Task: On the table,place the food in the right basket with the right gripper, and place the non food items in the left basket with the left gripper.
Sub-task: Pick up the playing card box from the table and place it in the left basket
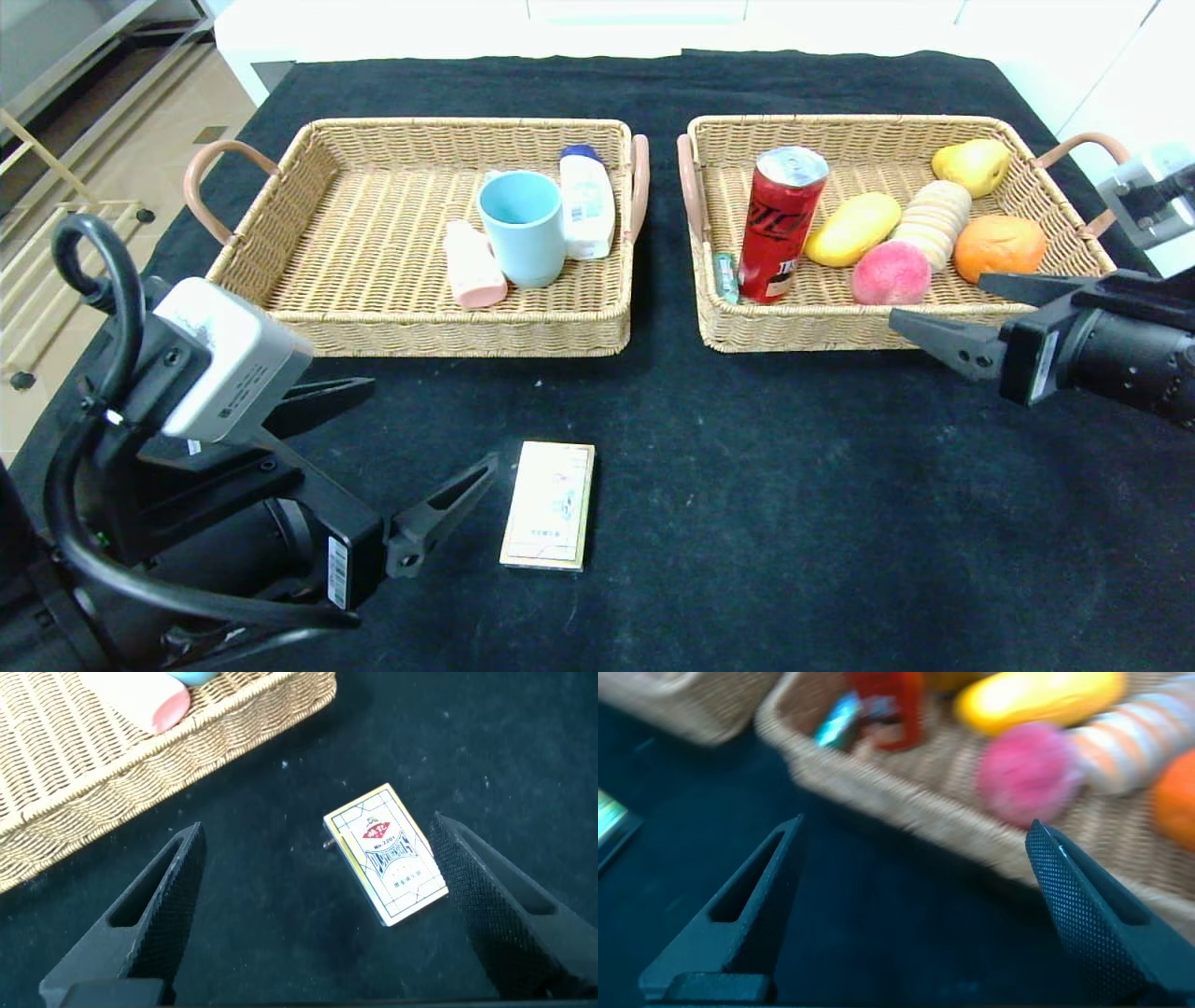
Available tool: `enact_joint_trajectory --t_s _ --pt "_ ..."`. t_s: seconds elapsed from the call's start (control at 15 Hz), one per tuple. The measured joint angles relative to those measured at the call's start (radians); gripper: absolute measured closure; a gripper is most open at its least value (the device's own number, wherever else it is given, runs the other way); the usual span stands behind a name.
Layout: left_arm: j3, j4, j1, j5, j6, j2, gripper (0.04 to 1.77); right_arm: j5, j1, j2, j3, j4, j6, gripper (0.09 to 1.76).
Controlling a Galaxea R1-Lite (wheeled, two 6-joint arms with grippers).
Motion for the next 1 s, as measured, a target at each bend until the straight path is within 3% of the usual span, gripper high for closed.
enact_joint_trajectory --t_s 0.53,0.73,1.0 --pt "0.015 0.005 -0.003 -0.002 0.008 0.011 0.09 0.301 0.043 -0.111 0.23 -0.008 -0.164 0.15" --pt "0.016 0.003 -0.006 0.001 0.007 0.013 0.09 0.324 0.039 -0.117 0.273 -0.024 -0.168 0.15" --pt "0.013 0.0 -0.006 0.004 0.008 0.01 0.09 0.327 0.021 -0.108 0.361 -0.192 -0.156 0.15"
